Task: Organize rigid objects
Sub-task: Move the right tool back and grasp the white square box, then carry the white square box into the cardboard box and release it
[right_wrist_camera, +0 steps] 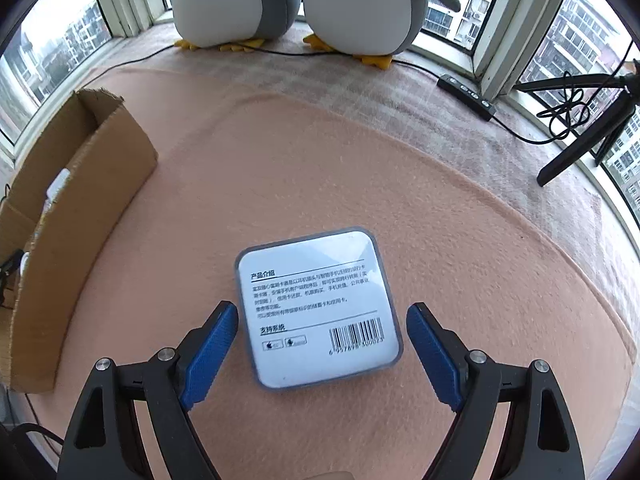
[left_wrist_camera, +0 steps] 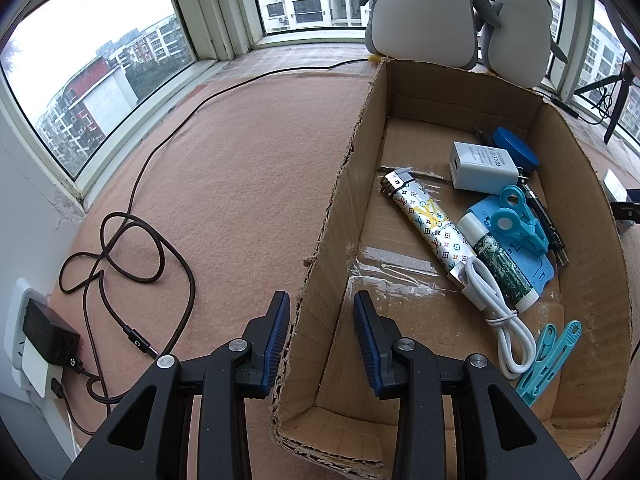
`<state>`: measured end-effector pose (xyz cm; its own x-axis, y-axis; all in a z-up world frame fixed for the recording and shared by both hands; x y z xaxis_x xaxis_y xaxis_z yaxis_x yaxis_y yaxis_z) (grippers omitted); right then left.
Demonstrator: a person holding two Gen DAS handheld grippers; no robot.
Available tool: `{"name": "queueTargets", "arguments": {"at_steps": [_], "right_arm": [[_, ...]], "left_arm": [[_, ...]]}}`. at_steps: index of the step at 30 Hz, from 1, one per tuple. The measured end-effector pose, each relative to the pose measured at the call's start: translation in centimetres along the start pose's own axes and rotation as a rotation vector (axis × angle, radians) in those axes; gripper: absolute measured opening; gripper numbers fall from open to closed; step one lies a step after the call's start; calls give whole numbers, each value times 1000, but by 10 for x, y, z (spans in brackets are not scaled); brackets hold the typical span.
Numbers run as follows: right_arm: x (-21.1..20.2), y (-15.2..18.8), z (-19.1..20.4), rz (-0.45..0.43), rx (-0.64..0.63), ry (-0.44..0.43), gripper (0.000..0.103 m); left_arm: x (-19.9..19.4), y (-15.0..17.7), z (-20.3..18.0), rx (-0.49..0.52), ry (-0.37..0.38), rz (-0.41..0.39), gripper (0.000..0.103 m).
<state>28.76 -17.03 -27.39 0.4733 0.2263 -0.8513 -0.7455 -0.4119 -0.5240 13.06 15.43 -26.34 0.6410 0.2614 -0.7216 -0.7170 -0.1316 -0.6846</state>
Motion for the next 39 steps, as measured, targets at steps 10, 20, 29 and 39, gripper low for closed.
{"name": "queueTargets", "arguments": {"at_steps": [10, 20, 29, 39], "right_arm": [[11, -1, 0, 31, 4, -15, 82], [6, 0, 4, 26, 11, -35, 69], [-14, 14, 9, -27, 56, -32, 67], [-41, 12, 35, -111, 136, -96, 66]], "left_arm": [[1, 0, -1, 0, -1, 0, 36], [1, 0, -1, 1, -2, 1, 36], [1, 0, -1, 3, -3, 0, 36], [0, -2, -2, 6, -6, -2, 36]]}}
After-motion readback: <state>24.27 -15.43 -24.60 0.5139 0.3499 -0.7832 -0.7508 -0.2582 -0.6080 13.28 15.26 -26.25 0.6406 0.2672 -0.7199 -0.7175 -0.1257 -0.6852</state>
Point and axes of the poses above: each gripper's, at about its wrist camera, not at the fingertips, and x roughly the way its jaws point, z to its left, y to its underside, the point moved 9 cm from there along x, roughly the way its jaws point, and after that the axes turned 13 degrees about -z, right-handed, at the moved point
